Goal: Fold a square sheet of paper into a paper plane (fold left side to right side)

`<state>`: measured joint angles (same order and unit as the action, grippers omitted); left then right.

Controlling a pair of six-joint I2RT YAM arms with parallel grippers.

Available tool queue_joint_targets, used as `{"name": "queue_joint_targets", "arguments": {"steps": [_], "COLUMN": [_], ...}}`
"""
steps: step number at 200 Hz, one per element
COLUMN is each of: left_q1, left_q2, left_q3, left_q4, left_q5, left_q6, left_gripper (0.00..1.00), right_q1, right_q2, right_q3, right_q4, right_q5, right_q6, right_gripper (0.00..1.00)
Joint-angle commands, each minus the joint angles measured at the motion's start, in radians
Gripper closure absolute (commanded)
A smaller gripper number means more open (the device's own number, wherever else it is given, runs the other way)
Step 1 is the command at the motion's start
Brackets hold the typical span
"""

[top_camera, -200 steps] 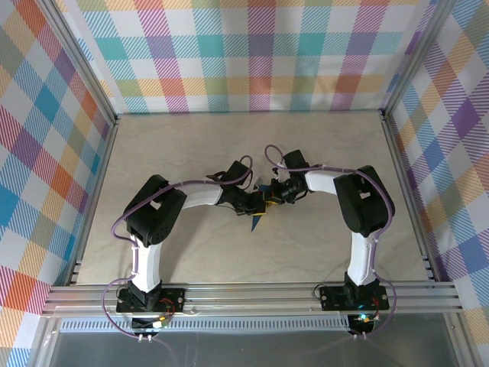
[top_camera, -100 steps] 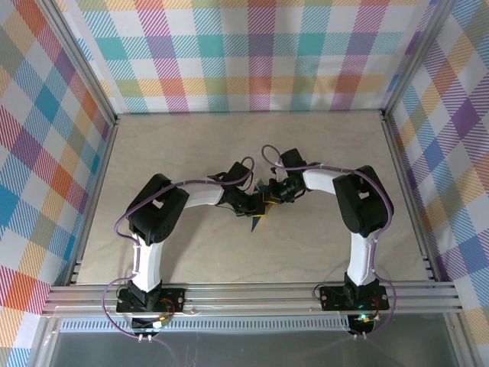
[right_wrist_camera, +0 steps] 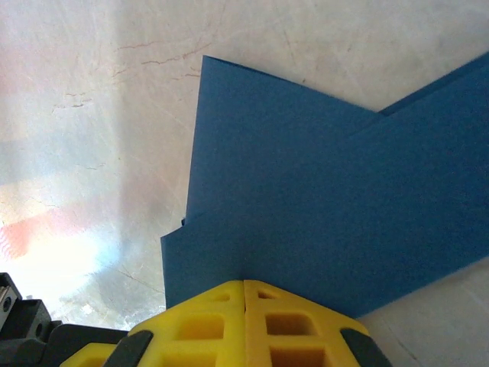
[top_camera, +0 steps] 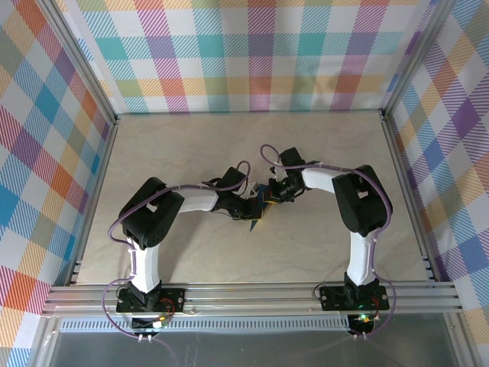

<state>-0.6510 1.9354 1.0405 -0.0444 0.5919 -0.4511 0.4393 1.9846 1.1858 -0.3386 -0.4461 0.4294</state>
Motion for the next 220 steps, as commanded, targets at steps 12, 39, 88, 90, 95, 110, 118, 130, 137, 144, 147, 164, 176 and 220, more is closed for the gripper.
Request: {"name": "queue_joint_targets", "arguments": {"steps": [12, 39, 88, 90, 95, 110, 118, 130, 137, 144, 147, 164, 176, 220], "left_q1": [0.005, 0.005, 0.005, 0.005, 0.005, 0.005, 0.005, 0.005, 0.005, 0.005, 0.005, 0.005, 0.005, 0.005], "left_q2": [-0.028, -0.044, -0.078, -0.080, -0.081, -0.090, -0.095, -0.104, -0.109, -0.115, -0.118, -0.135, -0.145, -0.178], "left_q3": [-0.073, -0.103, -0.165, -0.167, -0.172, -0.188, -0.193, -0.203, -0.208, -0.214, -0.216, -0.233, -0.244, -0.287], "left_q4": [-0.073, -0.061, -0.047, -0.047, -0.044, -0.043, -0.045, -0.047, -0.047, -0.051, -0.051, -0.058, -0.064, -0.068], "left_q5": [0.035, 0.038, 0.035, 0.035, 0.036, 0.034, 0.033, 0.035, 0.035, 0.036, 0.036, 0.031, 0.028, 0.020], "left_q6": [0.020, 0.026, 0.033, 0.033, 0.032, 0.038, 0.040, 0.045, 0.048, 0.051, 0.053, 0.062, 0.067, 0.074], "left_gripper": [1.00, 1.00, 1.00, 1.00, 1.00, 1.00, 1.00, 1.00, 1.00, 1.00, 1.00, 1.00, 1.00, 1.00], "right_q1": [-0.002, -0.002, -0.002, -0.002, -0.001, -0.002, -0.003, -0.002, -0.002, -0.002, -0.002, -0.002, -0.002, -0.002], "right_q2": [0.091, 0.090, 0.090, 0.091, 0.092, 0.092, 0.094, 0.094, 0.095, 0.095, 0.095, 0.095, 0.096, 0.098], "right_q3": [-0.035, -0.032, -0.030, -0.029, -0.029, -0.028, -0.026, -0.023, -0.023, -0.022, -0.021, -0.018, -0.016, -0.011], "right_q4": [-0.121, -0.127, -0.132, -0.132, -0.132, -0.136, -0.136, -0.139, -0.140, -0.141, -0.142, -0.145, -0.146, -0.152], "right_q5": [0.167, 0.171, 0.172, 0.172, 0.172, 0.173, 0.173, 0.173, 0.174, 0.175, 0.175, 0.175, 0.175, 0.175], "right_q6": [-0.030, -0.032, -0.032, -0.033, -0.032, -0.034, -0.034, -0.034, -0.034, -0.034, -0.034, -0.035, -0.034, -0.036], "right_gripper": [1.00, 1.00, 1.00, 1.00, 1.00, 1.00, 1.00, 1.00, 1.00, 1.00, 1.00, 1.00, 1.00, 1.00]}}
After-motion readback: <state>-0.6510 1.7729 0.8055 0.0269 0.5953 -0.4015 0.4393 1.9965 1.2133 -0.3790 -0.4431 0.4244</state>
